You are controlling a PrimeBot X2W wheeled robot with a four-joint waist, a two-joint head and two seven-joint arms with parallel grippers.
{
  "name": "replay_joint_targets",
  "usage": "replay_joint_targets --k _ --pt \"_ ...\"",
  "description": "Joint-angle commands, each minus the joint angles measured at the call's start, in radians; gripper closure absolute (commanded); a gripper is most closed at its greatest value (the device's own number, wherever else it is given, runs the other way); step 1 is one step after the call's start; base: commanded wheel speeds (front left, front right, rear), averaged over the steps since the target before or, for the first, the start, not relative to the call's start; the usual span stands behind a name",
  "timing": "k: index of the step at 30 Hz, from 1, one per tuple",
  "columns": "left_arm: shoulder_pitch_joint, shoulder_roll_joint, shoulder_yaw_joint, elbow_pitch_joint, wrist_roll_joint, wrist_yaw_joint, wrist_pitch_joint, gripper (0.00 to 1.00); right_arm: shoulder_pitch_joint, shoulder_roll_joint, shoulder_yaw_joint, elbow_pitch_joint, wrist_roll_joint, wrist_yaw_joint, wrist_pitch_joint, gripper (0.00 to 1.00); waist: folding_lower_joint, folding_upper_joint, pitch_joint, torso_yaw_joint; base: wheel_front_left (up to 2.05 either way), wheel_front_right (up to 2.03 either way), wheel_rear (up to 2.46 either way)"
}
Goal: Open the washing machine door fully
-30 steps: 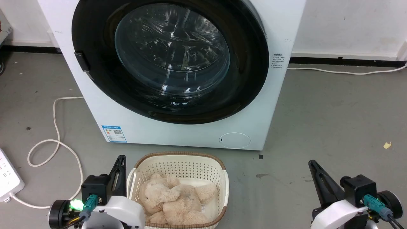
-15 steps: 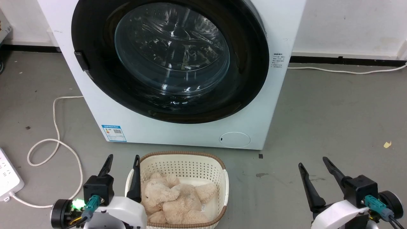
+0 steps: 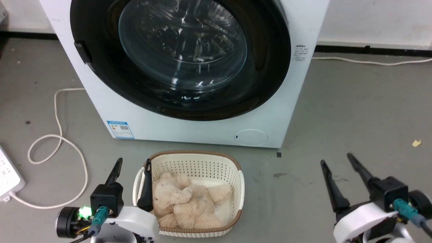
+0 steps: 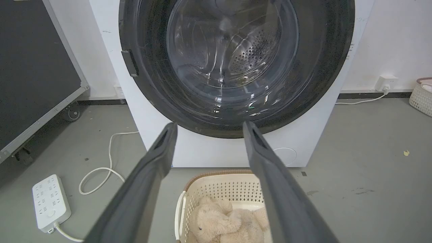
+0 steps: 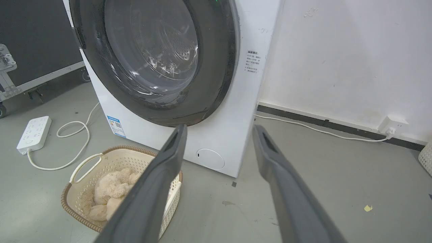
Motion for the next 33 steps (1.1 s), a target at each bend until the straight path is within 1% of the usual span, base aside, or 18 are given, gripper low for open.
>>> replay_joint_targets --k 1,8,12,13,14,15,19,20,22,23,24,33 --pt "-0.017 0.000 -0.007 -0.008 -0.007 0.007 -0.011 0.00 -0.027 -0.014 -0.004 -0.010 0.006 0.000 -0.006 0.00 -0.0001 -0.0001 0.014 0.006 0.00 0.00 0.00" --pt "-0.040 0.000 -0.021 -0.019 -0.010 0.015 -0.026 0.00 -0.090 -0.049 -0.008 -0.029 0.026 0.000 0.007 0.00 -0.0001 -0.0001 0.061 0.018 0.00 0.00 0.00" --pt "-0.053 0.000 -0.027 -0.026 -0.011 0.020 -0.034 0.00 -0.137 -0.062 -0.014 -0.028 0.066 0.000 0.025 0.00 -0.0001 -0.0001 0.087 0.025 0.00 0.00 0.00" --pt "-0.055 0.000 -0.028 -0.028 -0.011 0.021 -0.036 0.00 -0.150 -0.067 -0.014 -0.027 0.074 0.000 0.029 0.32 -0.0001 -0.0001 0.092 0.027 0.00 0.00 0.00" --pt "-0.057 0.000 -0.030 -0.030 -0.011 0.022 -0.038 0.00 -0.163 -0.071 -0.015 -0.025 0.082 0.000 0.033 0.84 -0.0001 -0.0001 0.097 0.029 0.00 0.00 0.00" --pt "-0.059 0.000 -0.031 -0.031 -0.012 0.023 -0.040 0.00 -0.177 -0.075 -0.017 -0.023 0.091 0.000 0.037 1.00 -0.0001 -0.0001 0.102 0.030 0.00 0.00 0.00" --pt "-0.066 0.000 -0.034 -0.033 -0.013 0.026 -0.046 0.00 -0.220 -0.078 -0.025 -0.010 0.127 0.000 0.048 1.00 -0.0001 -0.0001 0.115 0.035 0.00 0.00 0.00" --pt "-0.070 0.000 -0.040 -0.033 -0.015 0.027 -0.051 0.00 -0.250 -0.076 -0.041 0.007 0.155 0.000 0.059 1.00 -0.0001 -0.0001 0.122 0.041 0.00 0.00 0.00" --pt "-0.072 0.000 -0.043 -0.033 -0.016 0.029 -0.053 0.00 -0.266 -0.074 -0.050 0.016 0.170 0.000 0.065 1.00 -0.0001 -0.0001 0.126 0.043 0.00 0.00 0.00" --pt "-0.076 0.000 -0.049 -0.036 -0.017 0.033 -0.057 0.00 -0.302 -0.072 -0.069 0.036 0.196 0.000 0.078 1.00 -0.0001 -0.0001 0.134 0.048 0.00 0.00 0.00" --pt "-0.076 0.000 -0.049 -0.036 -0.017 0.033 -0.057 0.00 -0.302 -0.072 -0.069 0.036 0.196 0.000 0.078 1.00 -0.0001 -0.0001 0.134 0.048 0.00 0.00 0.00" --pt "-0.093 0.000 -0.063 -0.046 -0.019 0.042 -0.076 0.00 -0.473 -0.069 -0.128 0.151 0.313 -0.001 0.149 1.00 -0.0001 -0.0001 0.176 0.071 0.00 0.00 0.00"
